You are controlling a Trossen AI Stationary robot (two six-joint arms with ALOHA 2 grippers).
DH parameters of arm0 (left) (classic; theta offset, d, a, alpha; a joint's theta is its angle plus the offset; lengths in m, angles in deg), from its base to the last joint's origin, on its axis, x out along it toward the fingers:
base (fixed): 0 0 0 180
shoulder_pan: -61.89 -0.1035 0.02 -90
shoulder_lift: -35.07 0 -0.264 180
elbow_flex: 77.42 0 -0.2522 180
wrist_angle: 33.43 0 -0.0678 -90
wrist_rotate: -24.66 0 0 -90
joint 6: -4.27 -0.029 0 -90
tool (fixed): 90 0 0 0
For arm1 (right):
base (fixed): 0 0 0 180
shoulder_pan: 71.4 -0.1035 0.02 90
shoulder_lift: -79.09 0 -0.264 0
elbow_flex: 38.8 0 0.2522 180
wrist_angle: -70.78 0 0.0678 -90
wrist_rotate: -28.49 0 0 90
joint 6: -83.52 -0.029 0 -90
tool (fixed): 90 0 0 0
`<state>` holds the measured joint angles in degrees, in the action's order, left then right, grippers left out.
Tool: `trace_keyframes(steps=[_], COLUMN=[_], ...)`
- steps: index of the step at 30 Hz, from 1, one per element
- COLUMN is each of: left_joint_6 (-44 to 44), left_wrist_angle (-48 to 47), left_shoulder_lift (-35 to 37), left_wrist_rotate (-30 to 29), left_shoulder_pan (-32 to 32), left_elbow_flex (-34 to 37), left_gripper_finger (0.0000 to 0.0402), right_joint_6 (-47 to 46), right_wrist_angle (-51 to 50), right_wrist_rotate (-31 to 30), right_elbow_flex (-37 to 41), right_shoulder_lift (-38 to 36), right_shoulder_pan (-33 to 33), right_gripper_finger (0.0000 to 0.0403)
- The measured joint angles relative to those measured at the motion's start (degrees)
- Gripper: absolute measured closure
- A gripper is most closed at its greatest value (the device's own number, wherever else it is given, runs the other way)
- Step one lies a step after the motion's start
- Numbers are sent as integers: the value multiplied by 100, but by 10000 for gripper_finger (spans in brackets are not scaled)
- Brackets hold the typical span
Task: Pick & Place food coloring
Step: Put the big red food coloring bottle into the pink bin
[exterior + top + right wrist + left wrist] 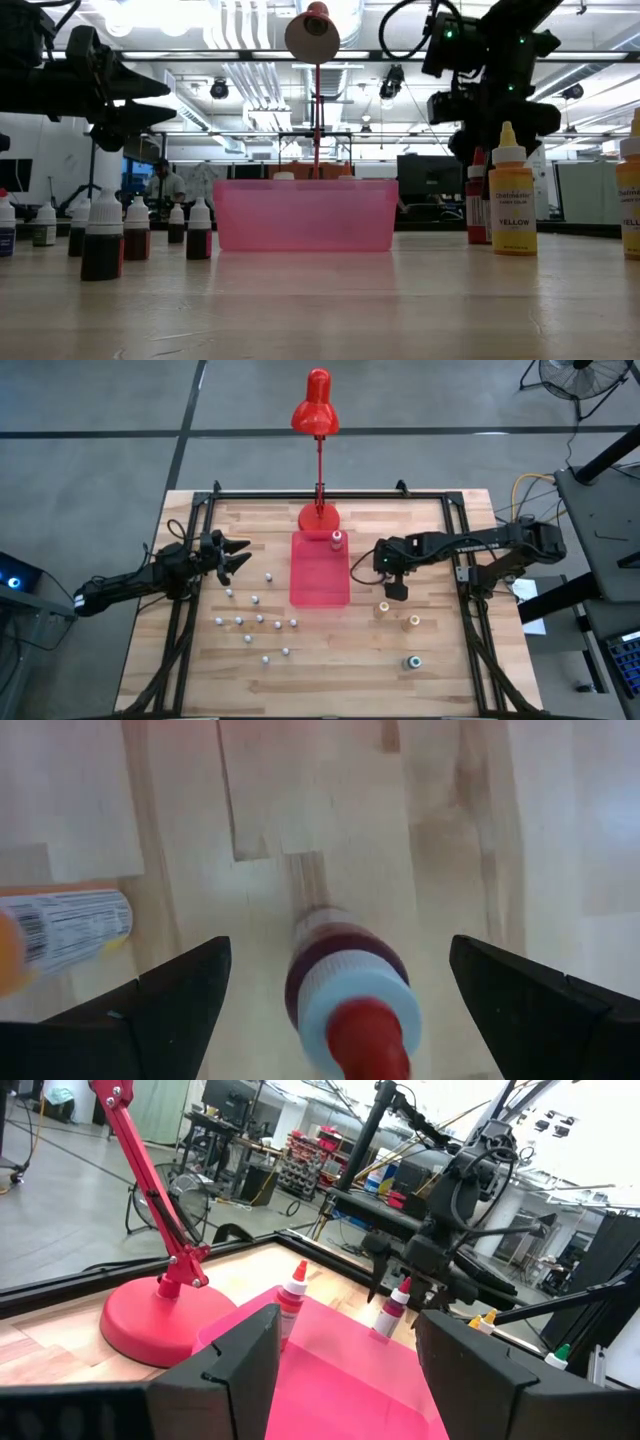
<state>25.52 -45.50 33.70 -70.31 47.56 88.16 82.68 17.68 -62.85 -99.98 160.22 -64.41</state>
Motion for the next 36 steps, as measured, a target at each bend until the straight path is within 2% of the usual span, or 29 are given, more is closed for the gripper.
trace_keyframes(steps=[6, 9, 28, 36], left_joint_6=[0, -2, 0, -2], left_wrist_angle=[0, 0, 0, 0], left_shoulder_lift=[1, 1, 1, 1], left_wrist_rotate=[1, -1, -1, 0], left_shoulder_pan=[-2, -1, -2, -1], left_elbow_flex=[-1, -1, 0, -1], left_gripper_finger=[197, 197, 197, 197], right_joint_6=[-2, -3, -25, -55], right_wrist_angle=[131, 66, 68, 44], right_wrist_rotate=[-13, -15, -33, -33], right_elbow_flex=[2, 3, 22, 11], right_shoulder_lift=[37, 37, 32, 26], right_shoulder_pan=[0, 2, 4, 4], right_gripper_finger=[34, 47, 222, 269])
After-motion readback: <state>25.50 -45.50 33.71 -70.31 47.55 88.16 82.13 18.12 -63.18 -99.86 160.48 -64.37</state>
